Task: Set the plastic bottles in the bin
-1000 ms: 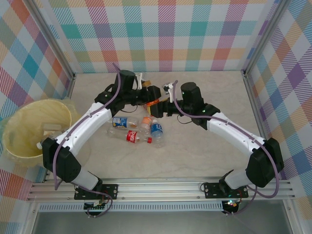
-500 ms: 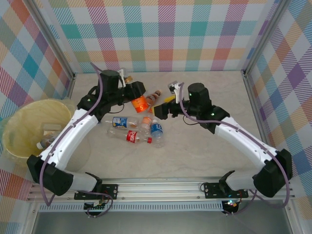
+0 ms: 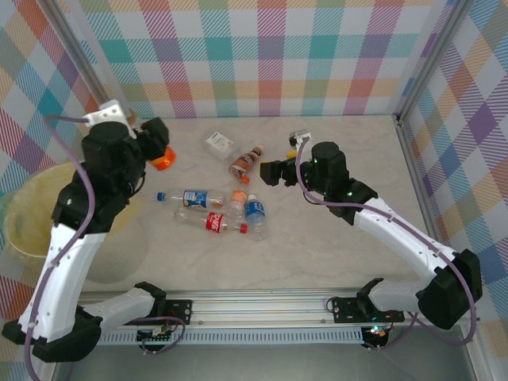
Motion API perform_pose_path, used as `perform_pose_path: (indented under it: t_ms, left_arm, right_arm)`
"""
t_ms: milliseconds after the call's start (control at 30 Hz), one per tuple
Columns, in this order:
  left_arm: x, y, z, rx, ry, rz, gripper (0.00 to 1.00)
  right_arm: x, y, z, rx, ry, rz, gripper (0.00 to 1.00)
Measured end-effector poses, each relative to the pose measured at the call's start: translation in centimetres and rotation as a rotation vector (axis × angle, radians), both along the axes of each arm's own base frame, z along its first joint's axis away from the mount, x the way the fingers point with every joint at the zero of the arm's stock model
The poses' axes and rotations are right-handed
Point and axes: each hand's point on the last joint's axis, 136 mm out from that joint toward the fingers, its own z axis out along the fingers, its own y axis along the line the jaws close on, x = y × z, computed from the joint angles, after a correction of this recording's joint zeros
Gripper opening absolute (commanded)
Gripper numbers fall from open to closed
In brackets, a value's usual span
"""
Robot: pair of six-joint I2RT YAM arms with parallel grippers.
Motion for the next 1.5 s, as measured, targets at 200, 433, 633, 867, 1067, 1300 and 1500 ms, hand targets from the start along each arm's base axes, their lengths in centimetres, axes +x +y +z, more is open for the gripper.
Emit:
perform_pose_path:
  t_ms: [200,433,633,867,1067,1300,1500]
  left_arm:
    - [-3.2,7.6,1.4,0.145,-0.011,0.359,0.52]
    - [-6.9,14.1,0.3,0.235,0.060,0.661,0.51]
    - [-9.5,18.5,-3.6,0.270,0.213,0.846,0.51]
    - [-12.6,22.5,-8.1,0.206,0.367,0.978,0.51]
    - [-14.7,24.3,-10.7,0.162,0.468,1.059,0.51]
    - [-16.1,25.0,-13.1,0.164,0.575,1.106,0.66]
    - [-15.9,25.0,-13.4,0.154,0.614,1.091,0.86]
  right_arm:
    - [0.7,0.4,-1.7,-0.014,0.045,-0.013,1.00]
    - [1.4,0.9,-1.8,-0.010,0.062,-0.017,1.00]
    - [2.1,1.6,-1.8,-0.004,0.073,-0.013,1.00]
    - [2.5,2.2,-0.7,0.011,0.062,0.001,1.00]
    - [2.8,2.7,-1.0,0.006,0.076,0.014,1.00]
    - [3.1,3.0,-0.8,-0.009,0.079,0.019,1.00]
    - [3.1,3.0,-0.8,-0.011,0.084,0.018,1.00]
